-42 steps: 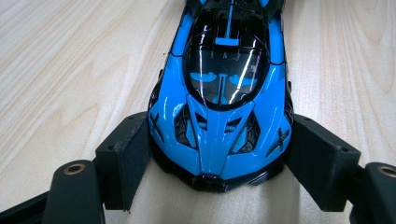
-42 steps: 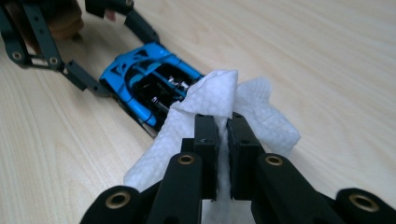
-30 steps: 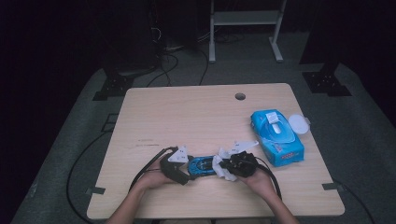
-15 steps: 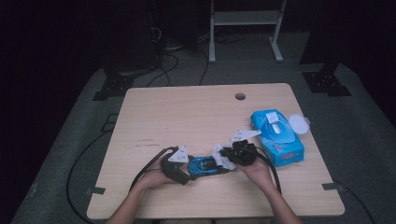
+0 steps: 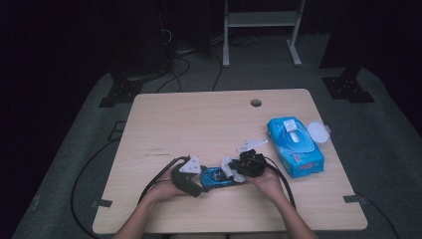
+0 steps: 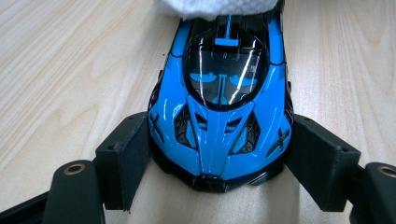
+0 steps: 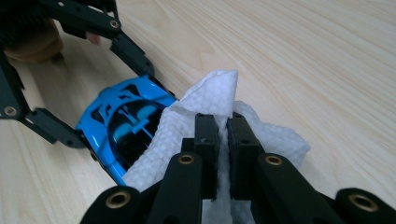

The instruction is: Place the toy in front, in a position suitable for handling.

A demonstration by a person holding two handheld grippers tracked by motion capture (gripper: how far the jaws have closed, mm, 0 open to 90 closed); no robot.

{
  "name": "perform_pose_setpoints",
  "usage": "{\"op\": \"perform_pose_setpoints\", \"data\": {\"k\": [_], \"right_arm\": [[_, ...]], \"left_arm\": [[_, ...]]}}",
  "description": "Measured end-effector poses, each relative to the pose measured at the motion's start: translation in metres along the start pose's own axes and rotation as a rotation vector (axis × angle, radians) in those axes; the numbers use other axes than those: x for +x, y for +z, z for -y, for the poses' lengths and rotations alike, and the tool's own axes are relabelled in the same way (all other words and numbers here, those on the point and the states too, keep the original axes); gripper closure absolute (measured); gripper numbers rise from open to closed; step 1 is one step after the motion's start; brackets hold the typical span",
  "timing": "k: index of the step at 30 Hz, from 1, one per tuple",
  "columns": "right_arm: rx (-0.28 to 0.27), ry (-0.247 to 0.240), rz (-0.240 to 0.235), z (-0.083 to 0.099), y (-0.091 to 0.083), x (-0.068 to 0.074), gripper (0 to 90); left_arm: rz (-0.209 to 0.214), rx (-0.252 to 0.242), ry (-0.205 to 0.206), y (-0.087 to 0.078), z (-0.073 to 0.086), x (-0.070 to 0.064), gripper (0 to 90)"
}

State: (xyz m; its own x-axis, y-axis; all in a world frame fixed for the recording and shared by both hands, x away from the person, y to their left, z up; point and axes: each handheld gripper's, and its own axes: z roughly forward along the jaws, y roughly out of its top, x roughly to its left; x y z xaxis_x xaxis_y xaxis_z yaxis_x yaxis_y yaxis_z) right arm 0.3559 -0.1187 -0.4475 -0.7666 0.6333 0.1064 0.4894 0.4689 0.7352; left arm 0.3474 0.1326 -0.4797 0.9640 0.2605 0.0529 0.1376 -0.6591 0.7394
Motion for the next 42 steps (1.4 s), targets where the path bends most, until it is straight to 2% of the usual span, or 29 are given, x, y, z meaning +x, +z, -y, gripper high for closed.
{"op": "perform_pose_setpoints", "data": {"k": [5, 11, 16, 19, 23, 26, 32, 39, 42], "right_arm": [[-0.005, 0.004, -0.026, -0.006, 0.007, 0.004, 83.9], [0.025, -0.028, -0.051, -0.02, 0.025, 0.021, 84.0], [0.059, -0.086, -0.047, -0.028, 0.038, 0.038, 84.0], [0.084, -0.09, -0.039, -0.031, 0.036, 0.039, 84.1], [0.087, -0.045, -0.043, -0.031, 0.036, 0.036, 84.2], [0.088, -0.064, -0.042, -0.032, 0.04, 0.044, 84.2], [0.092, -0.109, -0.096, -0.033, 0.048, 0.063, 84.2], [0.122, -0.133, -0.145, -0.028, 0.039, 0.063, 84.3], [0.113, -0.143, -0.122, -0.024, 0.03, 0.06, 84.3]], "left_arm": [[0.001, -0.003, 0.0, 0.0, 0.0, 0.0, 25.4], [-0.001, -0.005, -0.002, 0.0, 0.0, 0.0, 25.4], [0.002, -0.003, -0.003, 0.0, 0.0, 0.0, 25.4], [0.0, -0.004, 0.0, 0.001, 0.0, -0.001, 25.4], [0.002, -0.002, 0.0, 0.0, 0.0, 0.0, 25.4], [0.005, -0.003, -0.002, 0.001, 0.0, 0.0, 25.4], [0.005, -0.004, -0.004, 0.001, 0.0, -0.001, 25.4], [0.004, -0.003, 0.001, 0.0, 0.0, 0.0, 25.4], [0.002, -0.004, -0.001, 0.001, 0.0, 0.0, 25.4]]}}
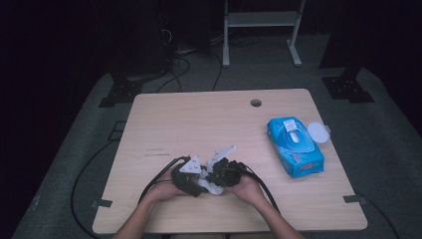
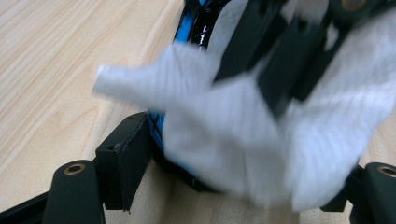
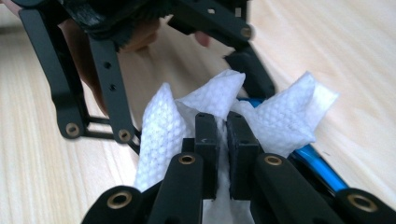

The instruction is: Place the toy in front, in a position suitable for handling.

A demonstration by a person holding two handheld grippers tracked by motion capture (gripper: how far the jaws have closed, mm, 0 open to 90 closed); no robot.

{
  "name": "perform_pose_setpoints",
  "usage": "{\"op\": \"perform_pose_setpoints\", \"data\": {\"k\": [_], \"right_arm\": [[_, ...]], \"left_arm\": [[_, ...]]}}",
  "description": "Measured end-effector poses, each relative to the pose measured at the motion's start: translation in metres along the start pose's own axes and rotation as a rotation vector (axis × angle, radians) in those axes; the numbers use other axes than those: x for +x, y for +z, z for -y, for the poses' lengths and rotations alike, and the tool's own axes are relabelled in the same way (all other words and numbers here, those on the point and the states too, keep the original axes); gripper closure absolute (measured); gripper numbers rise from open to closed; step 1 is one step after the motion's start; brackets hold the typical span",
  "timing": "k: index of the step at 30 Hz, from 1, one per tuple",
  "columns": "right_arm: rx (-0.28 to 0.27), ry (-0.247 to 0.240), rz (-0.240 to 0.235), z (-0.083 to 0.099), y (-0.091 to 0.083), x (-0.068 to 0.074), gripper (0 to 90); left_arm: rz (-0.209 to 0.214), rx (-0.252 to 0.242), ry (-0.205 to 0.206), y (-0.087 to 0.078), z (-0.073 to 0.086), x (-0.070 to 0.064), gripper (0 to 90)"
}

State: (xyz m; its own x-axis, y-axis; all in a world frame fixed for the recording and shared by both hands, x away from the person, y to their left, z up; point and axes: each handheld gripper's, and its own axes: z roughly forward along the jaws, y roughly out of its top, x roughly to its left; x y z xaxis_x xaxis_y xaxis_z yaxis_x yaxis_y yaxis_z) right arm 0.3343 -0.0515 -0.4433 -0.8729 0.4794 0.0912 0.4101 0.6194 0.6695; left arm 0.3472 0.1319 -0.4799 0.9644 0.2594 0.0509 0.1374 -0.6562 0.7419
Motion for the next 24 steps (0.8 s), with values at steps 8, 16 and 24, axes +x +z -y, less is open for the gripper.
{"op": "perform_pose_setpoints", "data": {"k": [8, 16, 24], "right_arm": [[-0.037, 0.025, 0.049, 0.022, -0.031, -0.015, 84.3], [-0.04, 0.066, 0.111, 0.049, -0.054, -0.033, 84.4], [-0.081, 0.128, 0.103, 0.05, -0.058, -0.042, 84.3]], "left_arm": [[0.001, -0.001, -0.002, 0.0, 0.0, 0.0, 25.4], [-0.001, -0.001, 0.002, 0.0, 0.0, 0.0, 25.4], [0.0, -0.001, 0.003, 0.0, 0.0, 0.0, 25.5]]}}
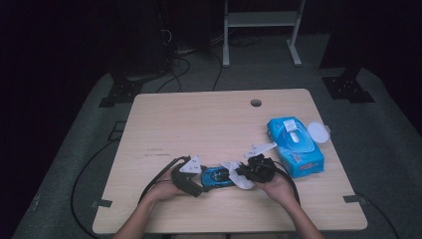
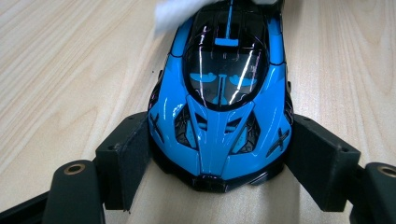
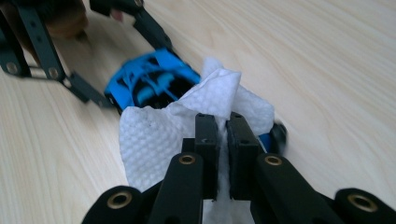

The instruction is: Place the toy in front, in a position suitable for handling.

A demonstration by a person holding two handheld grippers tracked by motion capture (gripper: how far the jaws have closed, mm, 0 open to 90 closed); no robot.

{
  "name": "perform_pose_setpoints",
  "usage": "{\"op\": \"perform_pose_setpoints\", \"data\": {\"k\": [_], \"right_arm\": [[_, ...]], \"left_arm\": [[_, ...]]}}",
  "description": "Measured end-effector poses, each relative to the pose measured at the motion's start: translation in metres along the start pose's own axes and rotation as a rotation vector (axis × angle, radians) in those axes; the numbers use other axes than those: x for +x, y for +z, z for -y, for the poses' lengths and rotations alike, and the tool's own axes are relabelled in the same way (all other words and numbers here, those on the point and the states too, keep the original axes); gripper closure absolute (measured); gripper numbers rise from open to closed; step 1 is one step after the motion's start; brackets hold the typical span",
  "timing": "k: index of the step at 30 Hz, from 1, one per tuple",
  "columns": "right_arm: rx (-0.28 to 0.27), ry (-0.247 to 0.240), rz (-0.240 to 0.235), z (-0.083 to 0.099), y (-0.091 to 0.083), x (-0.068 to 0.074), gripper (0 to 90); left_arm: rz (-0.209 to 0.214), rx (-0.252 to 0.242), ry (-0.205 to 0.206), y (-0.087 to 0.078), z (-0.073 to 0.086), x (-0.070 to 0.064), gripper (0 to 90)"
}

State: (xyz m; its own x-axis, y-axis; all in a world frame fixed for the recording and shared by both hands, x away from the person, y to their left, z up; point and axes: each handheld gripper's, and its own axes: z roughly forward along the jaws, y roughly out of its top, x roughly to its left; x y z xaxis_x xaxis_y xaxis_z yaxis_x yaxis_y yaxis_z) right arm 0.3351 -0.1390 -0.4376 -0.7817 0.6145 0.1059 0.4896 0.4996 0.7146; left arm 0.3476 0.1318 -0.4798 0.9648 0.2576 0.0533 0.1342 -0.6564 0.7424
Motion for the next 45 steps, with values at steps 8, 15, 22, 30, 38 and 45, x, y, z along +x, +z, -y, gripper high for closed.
{"op": "perform_pose_setpoints", "data": {"k": [8, 15, 22, 30, 38, 45], "right_arm": [[0.019, -0.046, -0.038, -0.035, 0.039, 0.019, 84.3], [0.066, -0.07, 0.012, -0.044, 0.053, 0.02, 84.2], [0.034, 0.007, 0.044, -0.025, 0.033, -0.003, 84.2], [0.023, 0.018, 0.072, -0.003, 0.01, -0.01, 84.3], [-0.044, 0.06, 0.0, 0.002, -0.005, -0.013, 84.2], [-0.027, 0.051, -0.054, 0.008, -0.005, -0.009, 84.0]], "left_arm": [[-0.001, -0.004, -0.002, 0.0, 0.0, 0.0, 25.4], [0.0, -0.003, -0.002, 0.0, 0.0, 0.0, 25.5], [0.001, -0.001, -0.002, 0.0, 0.0, 0.0, 25.5], [0.002, -0.002, -0.001, 0.0, 0.001, 0.0, 25.5], [0.001, -0.002, 0.002, 0.0, 0.001, 0.0, 25.4], [0.002, -0.001, 0.003, 0.0, 0.001, 0.001, 25.4]]}}
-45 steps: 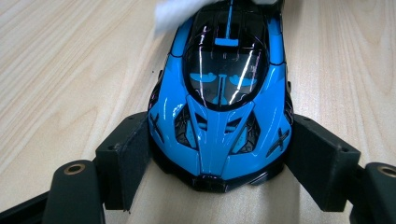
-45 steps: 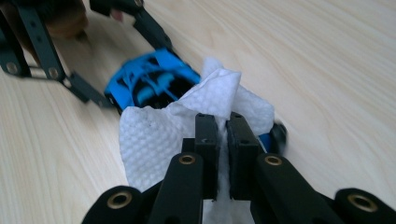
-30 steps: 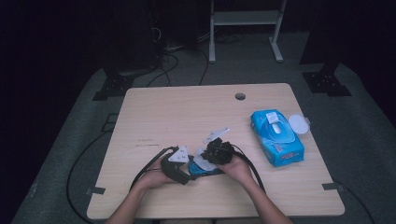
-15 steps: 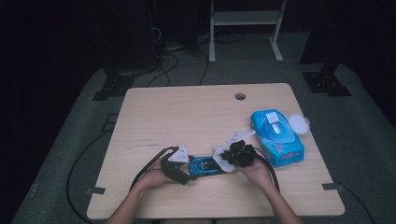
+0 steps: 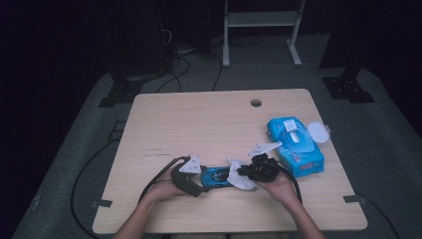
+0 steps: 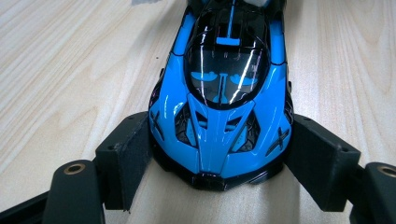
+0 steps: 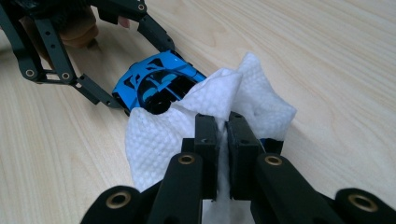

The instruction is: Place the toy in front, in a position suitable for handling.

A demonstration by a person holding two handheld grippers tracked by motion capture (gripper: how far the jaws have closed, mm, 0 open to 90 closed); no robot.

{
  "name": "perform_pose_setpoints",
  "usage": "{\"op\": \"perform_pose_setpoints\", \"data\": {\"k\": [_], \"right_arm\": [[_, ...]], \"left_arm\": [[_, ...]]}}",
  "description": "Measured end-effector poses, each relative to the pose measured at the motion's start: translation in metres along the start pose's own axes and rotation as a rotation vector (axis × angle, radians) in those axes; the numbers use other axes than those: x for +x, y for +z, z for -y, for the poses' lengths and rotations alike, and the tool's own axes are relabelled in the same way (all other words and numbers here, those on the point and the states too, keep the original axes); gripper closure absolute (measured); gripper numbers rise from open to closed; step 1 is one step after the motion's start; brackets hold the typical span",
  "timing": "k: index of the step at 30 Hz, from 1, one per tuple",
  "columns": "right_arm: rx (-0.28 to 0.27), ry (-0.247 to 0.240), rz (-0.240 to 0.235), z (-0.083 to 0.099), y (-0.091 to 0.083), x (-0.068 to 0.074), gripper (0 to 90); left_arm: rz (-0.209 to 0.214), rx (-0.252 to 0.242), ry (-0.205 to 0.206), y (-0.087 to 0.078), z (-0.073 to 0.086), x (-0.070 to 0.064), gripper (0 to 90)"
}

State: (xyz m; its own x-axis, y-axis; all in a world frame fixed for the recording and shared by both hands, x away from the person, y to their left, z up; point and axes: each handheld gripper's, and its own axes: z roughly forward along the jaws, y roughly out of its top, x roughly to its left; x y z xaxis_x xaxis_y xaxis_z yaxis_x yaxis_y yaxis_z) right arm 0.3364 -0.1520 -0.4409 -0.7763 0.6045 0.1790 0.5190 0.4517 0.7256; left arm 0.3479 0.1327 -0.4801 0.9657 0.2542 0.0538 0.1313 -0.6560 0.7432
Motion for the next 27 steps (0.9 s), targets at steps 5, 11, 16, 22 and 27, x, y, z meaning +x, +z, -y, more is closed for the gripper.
{"op": "perform_pose_setpoints", "data": {"k": [5, 11, 16, 22, 27], "right_arm": [[0.003, 0.013, -0.007, 0.004, -0.002, -0.003, 84.0], [-0.004, 0.016, -0.007, 0.003, -0.003, -0.004, 83.9], [-0.025, 0.031, 0.021, 0.001, -0.007, -0.007, 83.9], [0.001, 0.015, 0.032, 0.008, -0.005, -0.006, 83.8], [-0.043, 0.029, 0.054, 0.014, -0.026, -0.009, 83.9]], "left_arm": [[-0.001, 0.001, 0.0, 0.0, 0.0, 0.0, 25.2], [0.016, 0.005, -0.027, 0.001, 0.001, 0.003, 23.2], [0.015, 0.002, -0.032, 0.0, 0.001, 0.003, 23.5], [0.017, 0.006, -0.029, 0.0, 0.0, 0.003, 23.2], [0.015, 0.005, -0.033, 0.0, 0.0, 0.003, 23.4]]}}
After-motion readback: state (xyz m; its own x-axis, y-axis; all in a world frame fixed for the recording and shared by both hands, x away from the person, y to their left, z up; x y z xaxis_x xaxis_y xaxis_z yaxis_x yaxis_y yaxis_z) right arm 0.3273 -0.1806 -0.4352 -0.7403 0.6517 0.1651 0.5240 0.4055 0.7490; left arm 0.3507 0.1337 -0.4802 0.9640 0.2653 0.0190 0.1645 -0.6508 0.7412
